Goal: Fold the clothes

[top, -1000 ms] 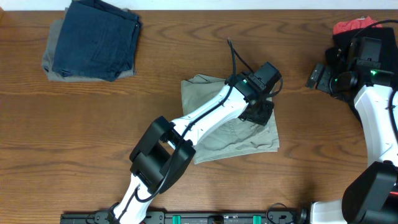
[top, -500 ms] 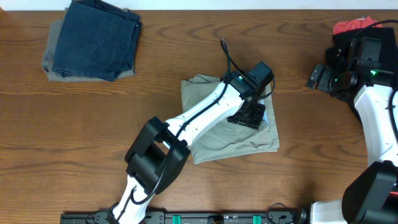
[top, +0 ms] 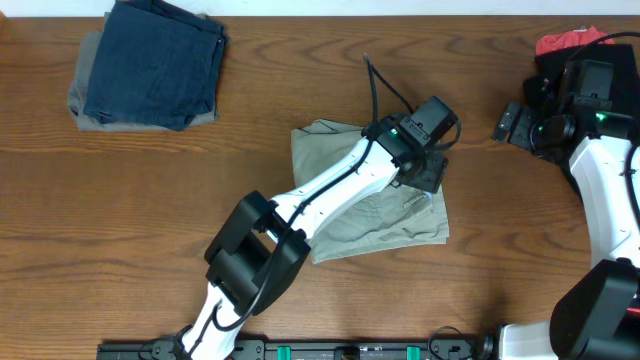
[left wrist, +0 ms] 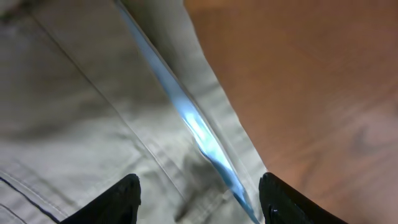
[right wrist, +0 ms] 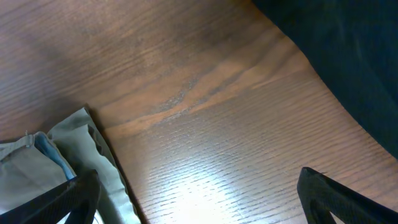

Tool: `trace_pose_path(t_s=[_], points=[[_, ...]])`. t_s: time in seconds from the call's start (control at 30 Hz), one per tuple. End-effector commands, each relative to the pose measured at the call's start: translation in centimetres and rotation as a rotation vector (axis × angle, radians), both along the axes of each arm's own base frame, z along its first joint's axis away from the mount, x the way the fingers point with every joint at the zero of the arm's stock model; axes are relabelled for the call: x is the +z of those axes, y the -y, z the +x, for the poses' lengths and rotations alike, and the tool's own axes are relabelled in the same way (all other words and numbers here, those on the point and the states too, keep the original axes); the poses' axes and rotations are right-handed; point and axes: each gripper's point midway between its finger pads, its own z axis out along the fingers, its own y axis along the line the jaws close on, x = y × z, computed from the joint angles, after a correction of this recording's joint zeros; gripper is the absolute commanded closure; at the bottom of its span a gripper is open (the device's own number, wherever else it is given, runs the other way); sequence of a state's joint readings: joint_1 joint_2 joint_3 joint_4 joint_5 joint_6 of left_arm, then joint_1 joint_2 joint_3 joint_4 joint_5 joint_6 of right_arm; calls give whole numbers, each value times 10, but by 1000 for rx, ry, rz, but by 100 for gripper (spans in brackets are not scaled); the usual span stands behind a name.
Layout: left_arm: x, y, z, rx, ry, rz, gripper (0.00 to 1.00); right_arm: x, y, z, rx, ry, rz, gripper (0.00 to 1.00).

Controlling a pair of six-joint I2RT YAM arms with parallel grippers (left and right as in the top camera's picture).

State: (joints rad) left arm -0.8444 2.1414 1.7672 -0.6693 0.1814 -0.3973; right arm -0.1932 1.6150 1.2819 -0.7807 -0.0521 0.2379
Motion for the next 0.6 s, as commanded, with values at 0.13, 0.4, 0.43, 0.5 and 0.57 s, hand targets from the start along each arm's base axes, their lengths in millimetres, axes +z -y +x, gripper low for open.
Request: trace_pose_path(t_s=[0.13,0.4,0.43,0.5,0.57], points=[[-48,-15,13,59,8,126,37,5,2,3,-15,14,0,1],[-55,-12,6,52,-34,111,37,5,2,3,-15,14,0,1],[-55,-10,2,45,-47,105,37,5,2,3,-15,14,0,1],[-55,-7,-4,32,-68,97,37,5,2,3,-15,14,0,1],[-56,-5,-11,30,-84,101,40,5,2,3,-15,14,0,1]])
